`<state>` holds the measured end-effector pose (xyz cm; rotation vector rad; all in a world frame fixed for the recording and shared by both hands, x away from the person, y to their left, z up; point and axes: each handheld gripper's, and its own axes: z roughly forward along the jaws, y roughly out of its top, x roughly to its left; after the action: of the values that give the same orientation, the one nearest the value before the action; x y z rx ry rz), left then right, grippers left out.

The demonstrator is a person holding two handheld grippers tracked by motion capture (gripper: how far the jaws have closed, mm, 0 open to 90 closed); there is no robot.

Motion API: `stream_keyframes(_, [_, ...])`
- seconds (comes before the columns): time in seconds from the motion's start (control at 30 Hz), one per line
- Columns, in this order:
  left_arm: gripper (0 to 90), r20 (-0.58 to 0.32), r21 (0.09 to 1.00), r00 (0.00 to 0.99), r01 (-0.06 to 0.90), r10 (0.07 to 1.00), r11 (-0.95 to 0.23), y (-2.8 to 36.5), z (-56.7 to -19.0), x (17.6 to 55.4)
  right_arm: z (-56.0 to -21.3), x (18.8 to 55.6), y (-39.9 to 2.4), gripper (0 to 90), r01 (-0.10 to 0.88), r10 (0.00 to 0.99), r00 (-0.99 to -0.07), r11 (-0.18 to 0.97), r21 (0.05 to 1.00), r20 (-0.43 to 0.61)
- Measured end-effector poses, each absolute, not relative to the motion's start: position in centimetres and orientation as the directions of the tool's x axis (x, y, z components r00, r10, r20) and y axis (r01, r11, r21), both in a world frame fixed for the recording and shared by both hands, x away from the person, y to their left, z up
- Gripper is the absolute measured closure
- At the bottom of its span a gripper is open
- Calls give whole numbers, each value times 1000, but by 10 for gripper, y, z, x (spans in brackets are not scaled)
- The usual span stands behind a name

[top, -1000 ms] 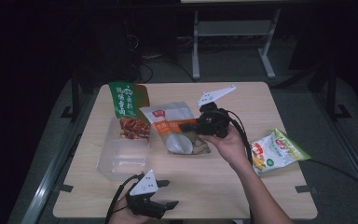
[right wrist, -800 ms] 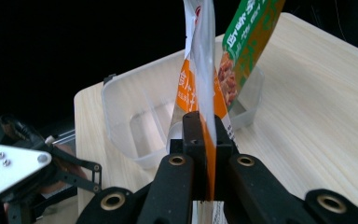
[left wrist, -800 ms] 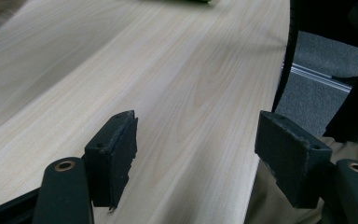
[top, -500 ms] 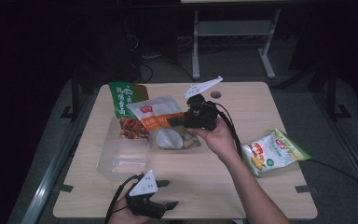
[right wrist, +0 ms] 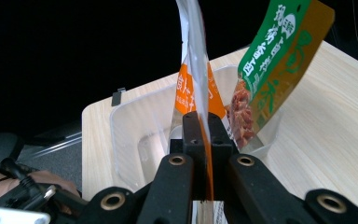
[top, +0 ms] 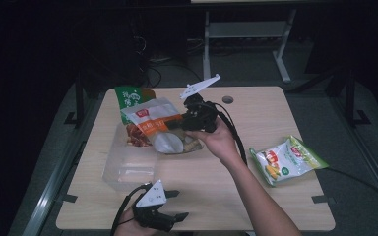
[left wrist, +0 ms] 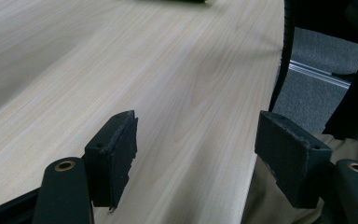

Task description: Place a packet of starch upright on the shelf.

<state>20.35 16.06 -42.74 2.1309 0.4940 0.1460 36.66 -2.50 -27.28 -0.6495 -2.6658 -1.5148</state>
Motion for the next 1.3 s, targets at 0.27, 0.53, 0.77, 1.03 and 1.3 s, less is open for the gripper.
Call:
stream_keyframes(0.27, [292,-76,814,915,286,397,-505,161,-427,204,-271,370,-9,900,346,329,-922,454,821,206])
stream_keyframes(0.53, [293,-73,812,913,289,402,-508,163,-426,204,-269,375,4,900,326,313,-930,468,822,191])
stream_keyframes(0.77, [293,-69,814,916,280,395,-509,162,-427,204,-267,378,18,900,324,309,-932,476,818,190])
stream_keyframes(1.03, [295,-72,815,916,282,395,-506,163,-427,205,-269,383,41,900,334,295,-932,469,818,211])
stream_keyframes(1.3, [295,-62,811,916,278,397,-514,164,-428,205,-284,390,68,900,344,280,-931,462,817,234])
